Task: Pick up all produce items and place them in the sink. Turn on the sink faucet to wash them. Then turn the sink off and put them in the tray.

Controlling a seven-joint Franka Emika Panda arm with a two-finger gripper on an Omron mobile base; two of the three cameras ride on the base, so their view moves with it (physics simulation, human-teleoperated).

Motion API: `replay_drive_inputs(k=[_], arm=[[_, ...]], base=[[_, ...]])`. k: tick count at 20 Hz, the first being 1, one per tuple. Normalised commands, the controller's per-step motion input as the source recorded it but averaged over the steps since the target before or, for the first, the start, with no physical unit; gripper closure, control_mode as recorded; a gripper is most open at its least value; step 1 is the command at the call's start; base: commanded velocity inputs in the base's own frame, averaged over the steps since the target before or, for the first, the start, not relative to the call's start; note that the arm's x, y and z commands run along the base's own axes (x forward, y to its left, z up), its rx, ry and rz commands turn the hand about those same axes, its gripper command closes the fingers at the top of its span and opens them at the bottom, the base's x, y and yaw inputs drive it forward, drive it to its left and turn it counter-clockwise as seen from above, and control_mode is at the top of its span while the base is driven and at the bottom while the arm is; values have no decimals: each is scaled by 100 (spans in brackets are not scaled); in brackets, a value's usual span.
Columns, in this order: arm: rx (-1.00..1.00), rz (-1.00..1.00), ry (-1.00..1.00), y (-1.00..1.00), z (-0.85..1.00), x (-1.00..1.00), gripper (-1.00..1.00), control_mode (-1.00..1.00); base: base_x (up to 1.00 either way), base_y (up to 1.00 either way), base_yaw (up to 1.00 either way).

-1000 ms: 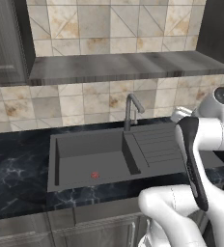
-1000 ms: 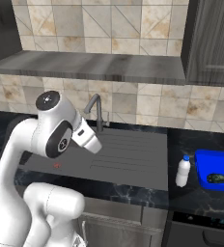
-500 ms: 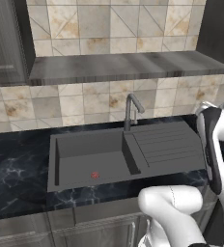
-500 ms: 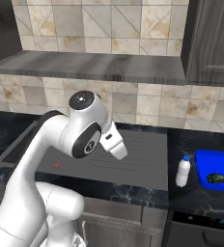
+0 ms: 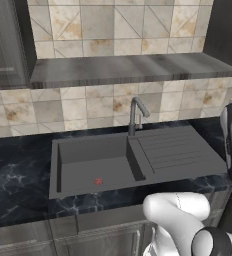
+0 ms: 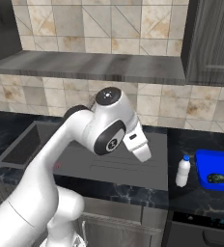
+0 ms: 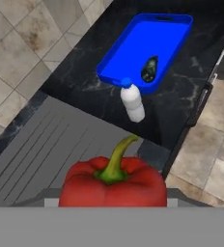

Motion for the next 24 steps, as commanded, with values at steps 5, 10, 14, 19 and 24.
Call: replay_drive_inputs(k=[5, 10, 14, 19, 24], arm=[[0, -14, 0, -70, 14, 0, 100, -100], [2, -13, 0, -70, 12, 0, 100, -100], [3, -11, 0, -68, 3, 0, 100, -100], [11, -6, 1, -60, -4, 9, 100, -100], [9, -8, 2, -53, -14, 36, 100, -100]], base=[[0, 0, 0], [0, 0, 0], [0, 0, 0], [0, 0, 0], [0, 0, 0]])
